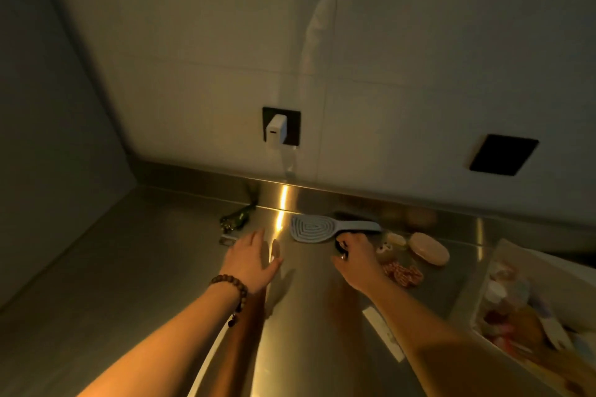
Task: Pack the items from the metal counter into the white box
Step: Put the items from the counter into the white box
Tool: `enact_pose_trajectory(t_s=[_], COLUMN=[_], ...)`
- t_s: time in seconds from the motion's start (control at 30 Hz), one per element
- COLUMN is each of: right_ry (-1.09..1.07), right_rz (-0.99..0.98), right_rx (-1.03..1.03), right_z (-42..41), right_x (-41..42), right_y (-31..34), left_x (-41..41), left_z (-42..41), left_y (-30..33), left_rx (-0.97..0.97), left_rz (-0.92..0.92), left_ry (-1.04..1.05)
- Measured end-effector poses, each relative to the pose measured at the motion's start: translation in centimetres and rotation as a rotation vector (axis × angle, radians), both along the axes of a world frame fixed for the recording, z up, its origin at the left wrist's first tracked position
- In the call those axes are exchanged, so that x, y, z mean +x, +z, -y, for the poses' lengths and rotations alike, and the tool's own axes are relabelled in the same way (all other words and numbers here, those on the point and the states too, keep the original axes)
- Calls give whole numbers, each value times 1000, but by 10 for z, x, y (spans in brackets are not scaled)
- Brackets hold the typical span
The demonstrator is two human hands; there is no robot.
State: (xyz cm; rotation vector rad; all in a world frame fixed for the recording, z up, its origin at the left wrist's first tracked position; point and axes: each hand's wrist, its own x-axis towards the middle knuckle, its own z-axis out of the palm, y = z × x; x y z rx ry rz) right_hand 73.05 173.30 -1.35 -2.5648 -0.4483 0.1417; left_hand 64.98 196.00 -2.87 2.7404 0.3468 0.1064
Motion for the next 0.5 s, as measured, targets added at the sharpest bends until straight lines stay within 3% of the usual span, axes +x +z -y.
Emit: enact_pose_trajectory(t_s=[0.37, 0.5], right_ry=[-209, -239], right_rz=[-8, 124], right_rx=[-175, -140], right_z=[-23, -18], right_x=[44, 47], right_y=[-52, -65], left_x=[60, 75], left_z=[-77, -88], left_y=[-40, -51], left_rx=[-21, -70], left_rz=[-35, -61], left_ry=[168, 170])
